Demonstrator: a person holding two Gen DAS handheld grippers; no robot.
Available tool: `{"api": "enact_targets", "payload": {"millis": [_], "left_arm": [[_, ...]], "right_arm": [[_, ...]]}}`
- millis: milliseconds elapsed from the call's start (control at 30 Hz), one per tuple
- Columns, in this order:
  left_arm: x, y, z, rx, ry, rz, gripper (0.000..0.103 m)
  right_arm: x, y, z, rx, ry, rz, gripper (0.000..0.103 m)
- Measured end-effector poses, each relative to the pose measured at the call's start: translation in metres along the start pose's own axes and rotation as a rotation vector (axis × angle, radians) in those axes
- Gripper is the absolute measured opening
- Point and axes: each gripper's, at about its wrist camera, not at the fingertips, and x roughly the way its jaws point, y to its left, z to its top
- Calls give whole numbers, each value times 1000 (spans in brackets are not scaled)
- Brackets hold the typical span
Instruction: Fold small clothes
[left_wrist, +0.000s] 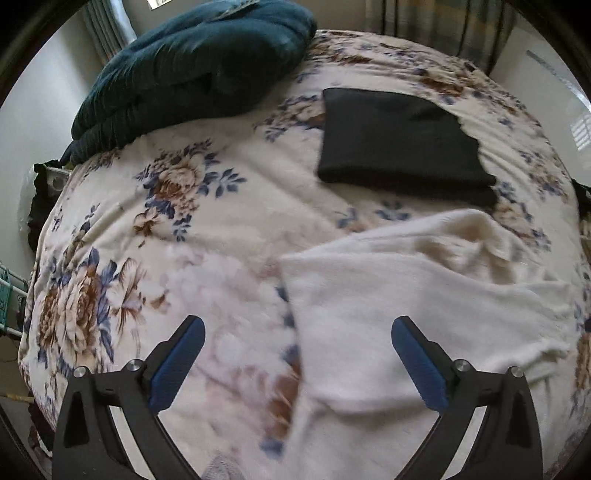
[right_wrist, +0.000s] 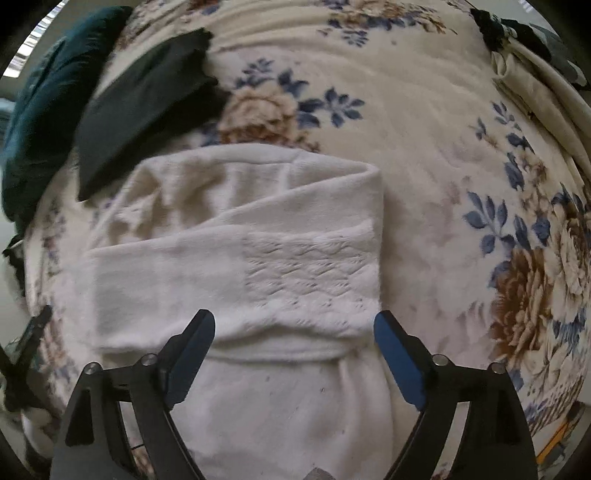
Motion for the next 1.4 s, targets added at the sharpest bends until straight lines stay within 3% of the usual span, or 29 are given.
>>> {"api": "enact_targets", "payload": {"millis": [133, 300, 433, 633, 667, 767, 833, 867, 900, 933, 1033, 1133, 1167, 1200, 1400], "left_arm": [[-40, -44, -34, 12, 21, -36, 103], [-77, -144, -129, 70, 172, -94, 103], [-76, -229, -212, 126, 332, -156, 103], [-49, -319, -290, 132, 482, -249, 103], [-42, -330, -299, 135, 487, -258, 101], [-24, -351, -313, 153, 472, -223, 77], [-18, -355, -314, 175, 446, -158, 45], [-18, -354, -311, 168, 429, -144, 35], [-20, -352, -309, 150, 412, -132, 13], [-24, -348, -305, 128, 397, -122, 8], [-37, -335, -296, 62, 366, -147, 7], [-54, -317, -287, 16, 337, -165, 7], [-60, -310, -283, -1, 328, -174, 7], [-69, -302, -277, -23, 315, -182, 7], [-127, -239, -245, -159, 181, -212, 7]], "right_arm": [[-31, -14, -13, -29, 22, 76, 90], [-58, -71, -33, -54, 122, 132, 90], [-68, -128, -42, -105, 180, 127, 90], [-42, -189, -30, -131, 235, 107, 88], [-34, -193, -22, -121, 242, 132, 88], [-14, -189, 5, -94, 247, 254, 87], [2, -177, 31, -70, 239, 335, 87], [6, -172, 40, -60, 240, 355, 86], [17, -167, 53, -48, 234, 376, 85], [27, -163, 64, -39, 232, 385, 85], [61, -145, 92, -8, 246, 411, 70], [86, -121, 103, -64, 263, 407, 40], [94, -114, 104, -70, 276, 413, 20], [96, -109, 104, -77, 272, 399, 11], [55, -78, 102, -122, 199, 388, 8]]}}
